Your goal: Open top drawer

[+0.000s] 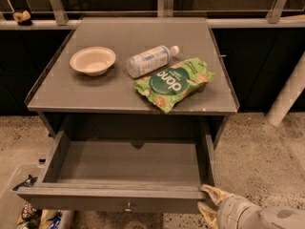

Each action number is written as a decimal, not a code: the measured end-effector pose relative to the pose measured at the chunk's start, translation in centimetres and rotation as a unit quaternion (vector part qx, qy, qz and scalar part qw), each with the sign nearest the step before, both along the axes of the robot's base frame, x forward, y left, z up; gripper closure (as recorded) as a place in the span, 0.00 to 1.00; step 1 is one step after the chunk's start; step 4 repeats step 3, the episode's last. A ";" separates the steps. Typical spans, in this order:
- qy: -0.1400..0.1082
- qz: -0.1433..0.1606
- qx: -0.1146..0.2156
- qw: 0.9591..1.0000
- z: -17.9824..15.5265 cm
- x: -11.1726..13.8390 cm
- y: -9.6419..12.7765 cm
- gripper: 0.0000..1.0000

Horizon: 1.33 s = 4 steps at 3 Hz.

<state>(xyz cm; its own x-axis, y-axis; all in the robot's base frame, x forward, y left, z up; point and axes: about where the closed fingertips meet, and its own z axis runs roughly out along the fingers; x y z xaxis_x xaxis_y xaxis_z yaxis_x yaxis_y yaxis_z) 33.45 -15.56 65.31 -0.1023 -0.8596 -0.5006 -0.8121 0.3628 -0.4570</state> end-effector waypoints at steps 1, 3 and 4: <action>0.000 0.000 0.000 1.000 0.0 0.0 0.0 0.16; 0.000 0.000 0.000 1.000 0.0 0.0 0.0 0.00; 0.000 0.000 0.000 1.000 0.0 0.0 0.0 0.00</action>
Offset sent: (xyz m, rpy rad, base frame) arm 0.0000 0.0000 0.0000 0.0000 0.0000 0.0000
